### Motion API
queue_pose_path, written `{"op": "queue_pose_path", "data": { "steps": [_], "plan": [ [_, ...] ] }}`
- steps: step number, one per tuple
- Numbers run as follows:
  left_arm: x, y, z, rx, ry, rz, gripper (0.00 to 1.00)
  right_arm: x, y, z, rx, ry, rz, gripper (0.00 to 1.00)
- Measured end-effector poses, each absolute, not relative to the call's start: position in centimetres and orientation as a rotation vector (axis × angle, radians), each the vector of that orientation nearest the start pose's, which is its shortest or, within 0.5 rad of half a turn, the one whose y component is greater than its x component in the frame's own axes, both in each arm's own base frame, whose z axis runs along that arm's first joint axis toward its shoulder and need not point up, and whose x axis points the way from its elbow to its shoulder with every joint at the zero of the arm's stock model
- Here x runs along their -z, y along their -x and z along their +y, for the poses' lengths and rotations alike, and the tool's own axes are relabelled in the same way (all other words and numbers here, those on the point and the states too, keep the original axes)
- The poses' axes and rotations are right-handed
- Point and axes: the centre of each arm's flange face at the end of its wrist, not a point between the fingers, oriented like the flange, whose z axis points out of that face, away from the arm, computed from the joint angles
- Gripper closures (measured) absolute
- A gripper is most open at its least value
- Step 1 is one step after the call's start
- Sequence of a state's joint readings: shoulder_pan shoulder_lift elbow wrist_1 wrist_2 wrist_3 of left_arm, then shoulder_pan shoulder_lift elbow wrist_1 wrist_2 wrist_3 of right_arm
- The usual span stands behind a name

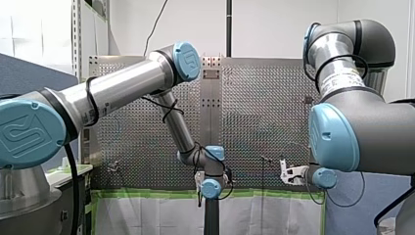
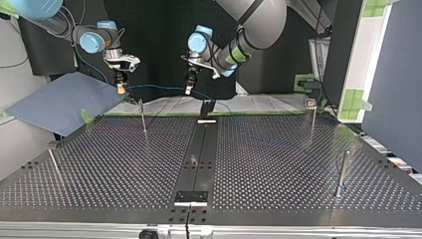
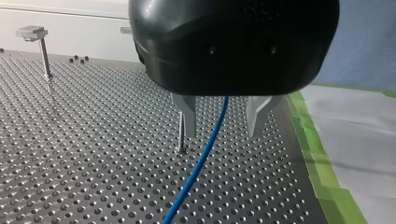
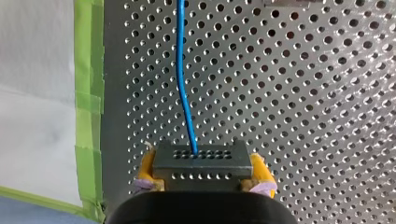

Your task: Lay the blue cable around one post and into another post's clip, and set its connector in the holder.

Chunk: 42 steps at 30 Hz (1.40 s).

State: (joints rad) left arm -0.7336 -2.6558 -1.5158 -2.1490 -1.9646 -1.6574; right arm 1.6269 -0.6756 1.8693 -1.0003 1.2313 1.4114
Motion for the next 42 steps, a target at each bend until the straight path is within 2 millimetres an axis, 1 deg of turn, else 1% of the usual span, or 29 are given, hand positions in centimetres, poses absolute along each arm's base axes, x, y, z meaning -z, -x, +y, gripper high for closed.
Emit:
{"op": "queue_pose_path", "data": {
  "steps": [1, 2, 3, 4, 5, 6, 8, 9, 10, 18, 19, 29, 34, 42],
  "plan": [
    [7.8, -43.1, -51.7, 0.320, -0.216, 1.600, 0.52, 5.2, -19.7, -53.9, -1.317, -1.685, -1.007, 1.00],
    [7.8, -43.1, -51.7, 0.320, -0.217, 1.600, 0.61, 5.2, -19.6, -53.9, -1.315, -1.684, -1.009, 1.00],
    [7.8, -43.1, -51.7, 0.320, -0.218, 1.600, 0.61, 5.2, -19.6, -53.9, -1.314, -1.684, -1.009, 1.00],
    [7.8, -43.1, -51.7, 0.321, -0.218, 1.600, 0.68, 5.2, -19.6, -53.9, -1.313, -1.683, -1.010, 1.00],
    [7.8, -43.0, -51.7, 0.321, -0.219, 1.600, 0.78, 5.2, -19.6, -53.9, -1.312, -1.683, -1.010, 1.00],
    [7.8, -43.0, -51.7, 0.322, -0.220, 1.600, 0.78, 5.2, -19.6, -53.9, -1.312, -1.683, -1.010, 1.00],
    [7.8, -43.0, -51.7, 0.325, -0.224, 1.600, 0.91, 5.2, -19.6, -53.9, -1.311, -1.682, -1.010, 1.00],
    [7.8, -43.0, -51.8, 0.329, -0.229, 1.599, 0.91, 5.2, -19.6, -53.9, -1.311, -1.682, -1.010, 1.00],
    [7.8, -43.0, -51.8, 0.332, -0.233, 1.599, 0.95, 5.2, -19.6, -53.9, -1.311, -1.682, -1.010, 1.00],
    [7.8, -42.9, -52.0, 0.350, -0.251, 1.597, 0.95, 5.3, -19.6, -53.9, -1.311, -1.683, -1.010, 1.00],
    [7.8, -42.9, -52.0, 0.350, -0.251, 1.597, 0.98, 5.3, -19.6, -53.9, -1.311, -1.683, -1.010, 1.00],
    [7.8, -42.8, -52.3, 0.362, -0.257, 1.592, 0.98, 5.2, -19.3, -54.0, -1.304, -1.679, -1.018, 1.00],
    [7.4, -42.4, -53.4, 0.420, -0.268, 1.562, 0.98, 5.2, -18.9, -54.2, -1.288, -1.666, -1.031, 1.00],
    [6.2, -42.4, -56.2, 0.518, -0.256, 1.525, 0.98, 4.5, -18.2, -55.0, -1.263, -1.644, -1.047, 1.00]
  ]
}}
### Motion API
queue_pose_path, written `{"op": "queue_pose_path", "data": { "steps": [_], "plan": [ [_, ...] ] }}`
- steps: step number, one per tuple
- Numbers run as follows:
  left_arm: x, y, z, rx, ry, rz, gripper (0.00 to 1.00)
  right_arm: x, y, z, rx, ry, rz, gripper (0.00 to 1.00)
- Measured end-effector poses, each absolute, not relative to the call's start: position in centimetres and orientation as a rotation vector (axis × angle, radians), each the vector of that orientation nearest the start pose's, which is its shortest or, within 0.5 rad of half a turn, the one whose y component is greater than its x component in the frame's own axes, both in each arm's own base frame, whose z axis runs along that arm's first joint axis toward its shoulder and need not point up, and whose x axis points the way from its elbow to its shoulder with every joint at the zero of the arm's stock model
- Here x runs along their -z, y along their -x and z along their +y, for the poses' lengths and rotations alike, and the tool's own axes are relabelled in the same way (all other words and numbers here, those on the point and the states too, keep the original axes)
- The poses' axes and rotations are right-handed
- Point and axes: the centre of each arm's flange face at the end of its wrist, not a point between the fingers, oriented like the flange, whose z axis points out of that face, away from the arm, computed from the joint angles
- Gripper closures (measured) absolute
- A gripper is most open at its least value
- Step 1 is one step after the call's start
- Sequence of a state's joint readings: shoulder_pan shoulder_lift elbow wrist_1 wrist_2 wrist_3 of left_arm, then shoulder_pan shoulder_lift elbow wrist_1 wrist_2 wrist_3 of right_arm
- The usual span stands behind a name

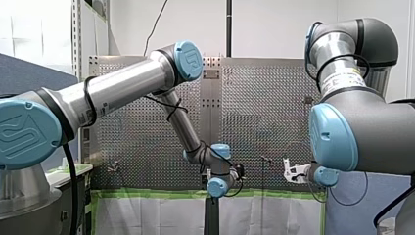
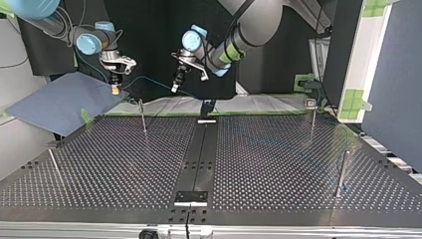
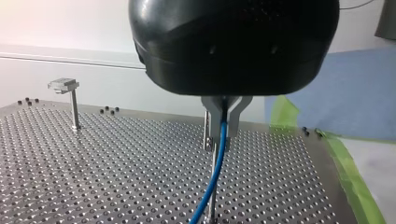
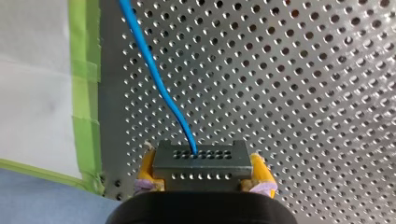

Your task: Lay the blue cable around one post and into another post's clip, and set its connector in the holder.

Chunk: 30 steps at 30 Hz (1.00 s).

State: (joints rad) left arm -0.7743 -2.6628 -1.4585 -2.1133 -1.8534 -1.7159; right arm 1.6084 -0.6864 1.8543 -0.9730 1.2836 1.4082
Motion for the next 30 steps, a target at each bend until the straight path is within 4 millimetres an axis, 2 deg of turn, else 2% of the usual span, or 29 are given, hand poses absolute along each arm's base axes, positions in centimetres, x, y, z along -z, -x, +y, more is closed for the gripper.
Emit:
{"op": "queue_pose_path", "data": {
  "steps": [5, 10, 26, 30],
  "plan": [
    [6.4, -42.8, -57.3, 0.541, -0.247, 1.533, 0.98, 3.2, -17.6, -55.9, -1.257, -1.619, -1.051, 1.00],
    [5.7, -43.1, -58.6, 0.563, -0.249, 1.522, 0.98, 2.5, -16.9, -56.5, -1.254, -1.596, -1.066, 1.00],
    [5.3, -42.4, -60.3, 0.629, -0.237, 1.513, 0.98, 2.1, -14.3, -57.7, -1.269, -1.520, -1.108, 1.00],
    [6.0, -42.5, -60.7, 0.641, -0.229, 1.525, 0.98, 2.0, -13.6, -58.2, -1.279, -1.496, -1.120, 1.00]
  ]
}}
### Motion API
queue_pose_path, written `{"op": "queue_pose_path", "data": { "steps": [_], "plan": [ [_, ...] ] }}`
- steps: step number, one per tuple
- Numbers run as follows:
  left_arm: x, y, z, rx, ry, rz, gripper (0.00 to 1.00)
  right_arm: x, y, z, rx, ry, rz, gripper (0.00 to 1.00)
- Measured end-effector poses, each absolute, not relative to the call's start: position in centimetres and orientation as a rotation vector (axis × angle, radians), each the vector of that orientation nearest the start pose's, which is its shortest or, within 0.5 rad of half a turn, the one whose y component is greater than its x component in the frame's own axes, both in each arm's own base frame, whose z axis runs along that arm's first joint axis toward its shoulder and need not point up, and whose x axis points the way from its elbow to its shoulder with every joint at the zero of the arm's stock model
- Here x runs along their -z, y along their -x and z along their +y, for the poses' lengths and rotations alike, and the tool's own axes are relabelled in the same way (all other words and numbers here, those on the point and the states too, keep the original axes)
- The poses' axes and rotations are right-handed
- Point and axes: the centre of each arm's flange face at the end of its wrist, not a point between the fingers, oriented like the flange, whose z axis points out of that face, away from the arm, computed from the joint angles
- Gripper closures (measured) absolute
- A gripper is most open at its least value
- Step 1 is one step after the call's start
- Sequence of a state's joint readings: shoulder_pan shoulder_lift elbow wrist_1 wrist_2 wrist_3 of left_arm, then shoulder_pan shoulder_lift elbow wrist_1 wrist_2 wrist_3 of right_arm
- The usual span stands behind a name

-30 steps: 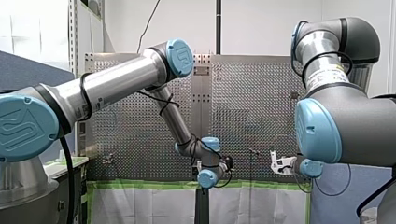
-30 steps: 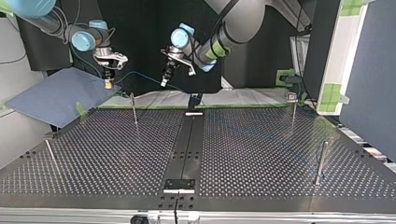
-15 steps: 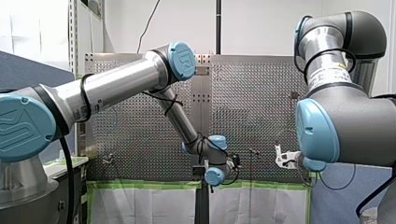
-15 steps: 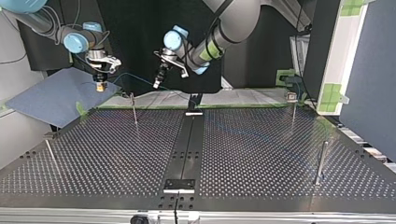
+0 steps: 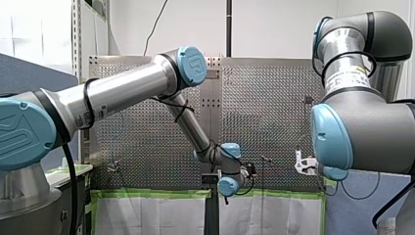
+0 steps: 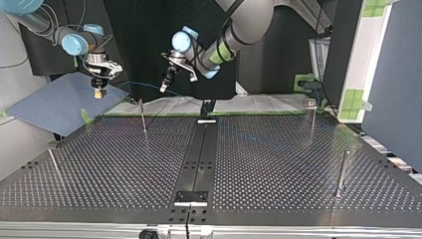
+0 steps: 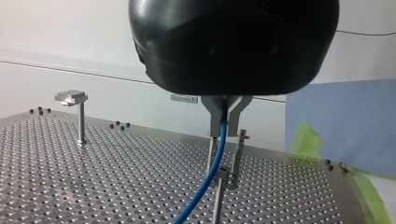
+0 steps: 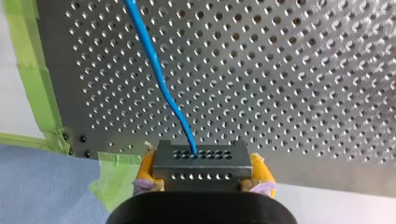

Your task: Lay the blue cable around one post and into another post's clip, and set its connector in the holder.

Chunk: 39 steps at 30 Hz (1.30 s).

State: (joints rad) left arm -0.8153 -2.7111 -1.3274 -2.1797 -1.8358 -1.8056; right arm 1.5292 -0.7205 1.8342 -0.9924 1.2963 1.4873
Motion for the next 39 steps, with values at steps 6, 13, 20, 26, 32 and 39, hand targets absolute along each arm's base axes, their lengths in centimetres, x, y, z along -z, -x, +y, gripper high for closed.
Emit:
{"op": "queue_pose_path", "data": {
  "steps": [6, 13, 20, 26, 32, 39],
  "plan": [
    [6.1, -42.9, -61.5, 0.657, -0.216, 1.523, 0.98, 1.7, -12.7, -59.1, -1.273, -1.483, -1.136, 1.00],
    [5.8, -43.5, -62.1, 0.682, -0.192, 1.516, 0.98, 1.4, -11.9, -59.8, -1.276, -1.460, -1.141, 1.00],
    [7.7, -43.4, -62.8, 0.680, -0.196, 1.549, 0.98, 1.1, -11.4, -60.4, -1.279, -1.448, -1.148, 1.00],
    [7.9, -43.7, -63.3, 0.689, -0.189, 1.551, 0.98, 1.1, -11.2, -60.6, -1.281, -1.442, -1.147, 1.00],
    [7.5, -44.2, -63.6, 0.703, -0.183, 1.541, 0.98, 1.0, -11.1, -60.9, -1.284, -1.438, -1.149, 1.00],
    [6.7, -45.3, -63.9, 0.714, -0.170, 1.528, 0.98, 1.0, -11.1, -60.9, -1.287, -1.435, -1.150, 1.00]
  ]
}}
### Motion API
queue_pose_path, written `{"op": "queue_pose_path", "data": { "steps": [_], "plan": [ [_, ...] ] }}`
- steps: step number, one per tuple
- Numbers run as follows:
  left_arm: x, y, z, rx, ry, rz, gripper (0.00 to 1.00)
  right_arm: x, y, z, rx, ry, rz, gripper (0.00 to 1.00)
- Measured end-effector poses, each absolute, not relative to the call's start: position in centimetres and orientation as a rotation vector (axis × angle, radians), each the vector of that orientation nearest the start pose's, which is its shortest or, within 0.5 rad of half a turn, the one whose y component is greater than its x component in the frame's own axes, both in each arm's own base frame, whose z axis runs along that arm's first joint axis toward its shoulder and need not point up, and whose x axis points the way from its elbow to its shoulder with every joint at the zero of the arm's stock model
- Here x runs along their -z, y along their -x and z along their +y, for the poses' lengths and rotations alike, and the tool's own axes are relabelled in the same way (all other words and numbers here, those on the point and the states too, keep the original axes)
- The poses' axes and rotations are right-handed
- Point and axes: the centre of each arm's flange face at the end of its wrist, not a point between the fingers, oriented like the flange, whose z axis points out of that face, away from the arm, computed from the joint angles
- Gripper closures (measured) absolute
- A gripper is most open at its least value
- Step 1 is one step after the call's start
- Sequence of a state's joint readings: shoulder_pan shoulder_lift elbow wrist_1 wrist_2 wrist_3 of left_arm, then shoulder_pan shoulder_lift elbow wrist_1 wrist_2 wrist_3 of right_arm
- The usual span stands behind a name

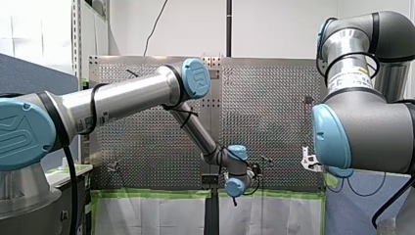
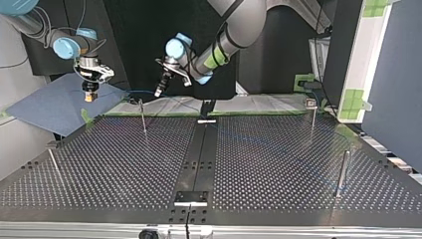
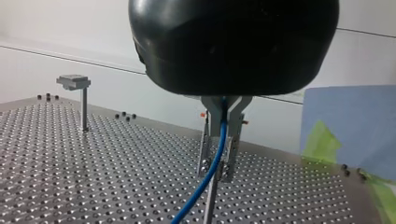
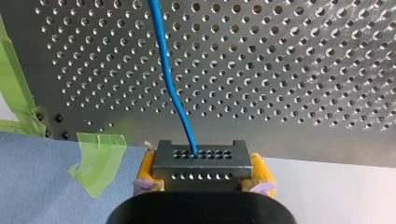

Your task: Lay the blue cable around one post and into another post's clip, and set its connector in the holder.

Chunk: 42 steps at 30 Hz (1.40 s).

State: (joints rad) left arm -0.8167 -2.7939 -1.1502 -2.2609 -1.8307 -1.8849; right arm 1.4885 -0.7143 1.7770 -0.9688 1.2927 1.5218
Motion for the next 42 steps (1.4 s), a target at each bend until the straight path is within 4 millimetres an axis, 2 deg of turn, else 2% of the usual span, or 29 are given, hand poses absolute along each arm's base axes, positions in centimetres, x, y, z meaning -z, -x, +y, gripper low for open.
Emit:
{"op": "queue_pose_path", "data": {
  "steps": [14, 24, 31, 42],
  "plan": [
    [6.1, -47.0, -63.5, 0.723, -0.155, 1.527, 0.98, 0.9, -11.7, -61.0, -1.301, -1.457, -1.120, 1.00],
    [8.2, -47.5, -63.2, 0.710, -0.159, 1.571, 0.98, 1.0, -11.5, -61.0, -1.299, -1.453, -1.127, 1.00],
    [7.5, -48.6, -63.4, 0.714, -0.146, 1.563, 0.98, 0.9, -11.5, -61.0, -1.301, -1.449, -1.124, 1.00],
    [7.1, -50.3, -62.6, 0.692, -0.136, 1.570, 0.98, 1.0, -11.7, -61.0, -1.303, -1.454, -1.125, 1.00]
  ]
}}
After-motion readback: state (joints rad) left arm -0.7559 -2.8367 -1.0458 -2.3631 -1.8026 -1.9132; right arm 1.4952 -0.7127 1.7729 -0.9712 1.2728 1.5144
